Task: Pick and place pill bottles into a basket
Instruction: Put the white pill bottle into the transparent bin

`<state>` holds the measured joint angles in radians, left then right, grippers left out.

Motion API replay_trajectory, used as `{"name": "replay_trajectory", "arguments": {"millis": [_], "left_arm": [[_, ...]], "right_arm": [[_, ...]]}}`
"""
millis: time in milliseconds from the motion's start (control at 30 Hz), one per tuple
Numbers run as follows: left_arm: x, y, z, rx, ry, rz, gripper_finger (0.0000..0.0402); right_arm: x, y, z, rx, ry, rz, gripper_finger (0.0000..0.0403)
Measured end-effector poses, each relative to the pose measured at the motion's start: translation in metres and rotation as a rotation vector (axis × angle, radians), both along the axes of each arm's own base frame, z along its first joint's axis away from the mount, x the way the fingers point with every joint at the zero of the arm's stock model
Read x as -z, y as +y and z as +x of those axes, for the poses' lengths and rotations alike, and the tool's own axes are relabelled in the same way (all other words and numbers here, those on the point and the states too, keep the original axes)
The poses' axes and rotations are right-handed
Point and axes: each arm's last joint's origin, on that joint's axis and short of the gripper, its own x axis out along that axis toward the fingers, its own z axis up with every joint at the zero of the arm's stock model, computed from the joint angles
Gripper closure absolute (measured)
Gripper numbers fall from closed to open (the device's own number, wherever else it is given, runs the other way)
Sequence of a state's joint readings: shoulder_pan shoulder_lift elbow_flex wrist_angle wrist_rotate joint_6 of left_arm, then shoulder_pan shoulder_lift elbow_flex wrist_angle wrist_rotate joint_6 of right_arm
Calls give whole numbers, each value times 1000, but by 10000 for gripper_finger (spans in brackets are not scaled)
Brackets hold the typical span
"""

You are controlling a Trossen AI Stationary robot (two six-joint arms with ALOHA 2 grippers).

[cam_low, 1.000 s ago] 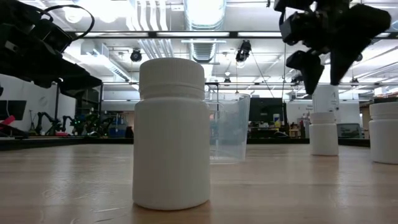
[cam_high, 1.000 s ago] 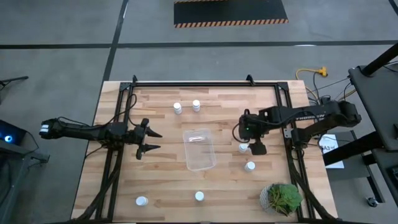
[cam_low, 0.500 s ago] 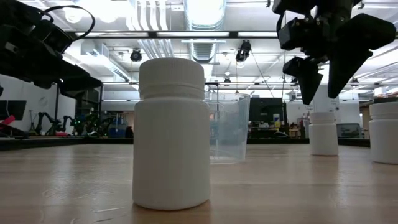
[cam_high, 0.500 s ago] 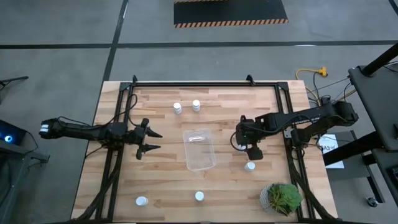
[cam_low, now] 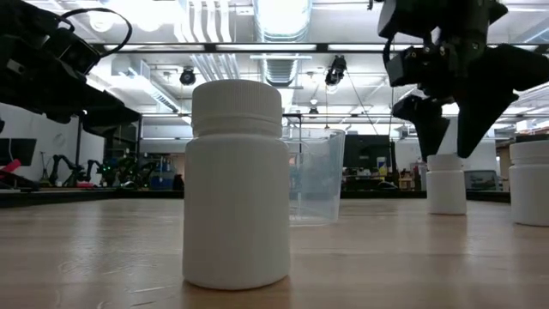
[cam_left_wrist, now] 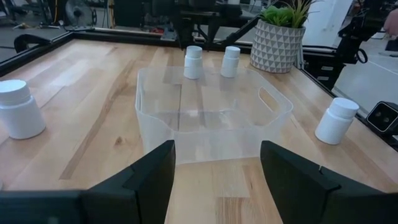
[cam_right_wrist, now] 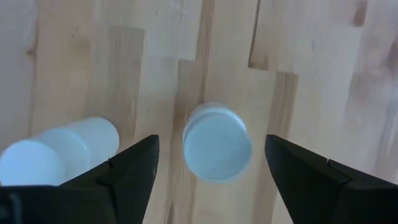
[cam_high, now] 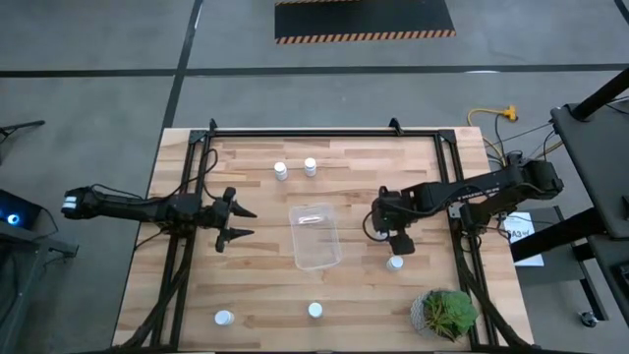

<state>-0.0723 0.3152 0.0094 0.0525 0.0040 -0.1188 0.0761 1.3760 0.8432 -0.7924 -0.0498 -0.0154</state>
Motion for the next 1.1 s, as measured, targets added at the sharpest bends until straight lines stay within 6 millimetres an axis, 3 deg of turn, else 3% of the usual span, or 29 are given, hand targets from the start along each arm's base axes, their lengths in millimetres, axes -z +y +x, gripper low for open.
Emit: {"name": "replay_trajectory", "arguments": {"millis": [567, 1100], "left_arm": [[0, 0, 0, 0, 1, 0, 182], [0, 0, 0, 1, 1, 0, 182]], "right_arm": [[6, 0, 1, 16, -27, 7, 158], [11, 0, -2, 44, -19, 13, 254]]}}
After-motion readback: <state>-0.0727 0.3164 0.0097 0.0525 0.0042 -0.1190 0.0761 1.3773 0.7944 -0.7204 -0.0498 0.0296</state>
